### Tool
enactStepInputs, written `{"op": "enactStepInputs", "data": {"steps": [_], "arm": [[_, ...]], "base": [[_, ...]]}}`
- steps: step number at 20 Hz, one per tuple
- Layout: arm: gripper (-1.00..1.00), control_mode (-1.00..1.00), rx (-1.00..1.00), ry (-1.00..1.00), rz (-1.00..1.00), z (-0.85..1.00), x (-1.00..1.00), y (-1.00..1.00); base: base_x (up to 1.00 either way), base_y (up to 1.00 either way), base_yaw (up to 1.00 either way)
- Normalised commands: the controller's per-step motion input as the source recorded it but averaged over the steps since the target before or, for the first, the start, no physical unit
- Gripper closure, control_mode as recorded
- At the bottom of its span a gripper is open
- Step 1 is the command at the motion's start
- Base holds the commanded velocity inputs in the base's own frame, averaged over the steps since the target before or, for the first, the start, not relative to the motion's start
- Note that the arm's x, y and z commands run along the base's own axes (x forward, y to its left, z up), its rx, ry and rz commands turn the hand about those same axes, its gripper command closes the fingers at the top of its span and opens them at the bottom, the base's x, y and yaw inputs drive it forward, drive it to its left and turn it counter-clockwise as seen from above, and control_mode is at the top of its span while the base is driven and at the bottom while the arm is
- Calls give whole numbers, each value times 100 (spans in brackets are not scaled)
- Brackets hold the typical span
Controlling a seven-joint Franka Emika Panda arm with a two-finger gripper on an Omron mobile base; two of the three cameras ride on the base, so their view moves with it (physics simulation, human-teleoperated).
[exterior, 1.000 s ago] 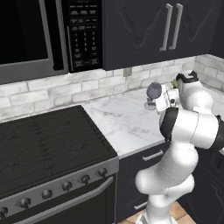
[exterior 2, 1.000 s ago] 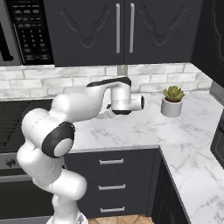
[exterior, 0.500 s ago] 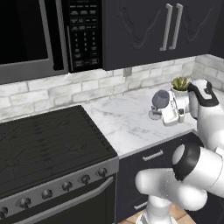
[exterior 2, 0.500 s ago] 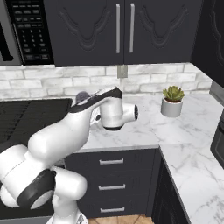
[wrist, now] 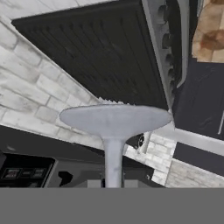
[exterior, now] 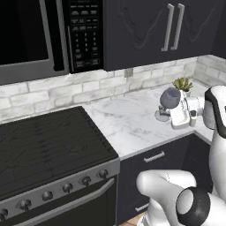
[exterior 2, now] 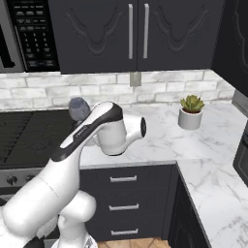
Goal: Retrieve the wine glasses from the counter and place one next to each plate.
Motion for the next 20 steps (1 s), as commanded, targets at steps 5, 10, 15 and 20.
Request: {"op": "enactStepInputs", "data": {"steps": [5, 10, 15, 20], "arm": [[100, -100, 2, -5, 0, 13, -54, 24], [100, 100, 0, -1, 0, 1, -26, 22], [100, 100, 0, 0, 0, 0, 0, 0], [100, 100, 0, 0, 0, 0, 0, 0]], "base": [[0, 0, 0], [-50, 39, 2], [-100, 61, 20], [-100, 43, 37]]}}
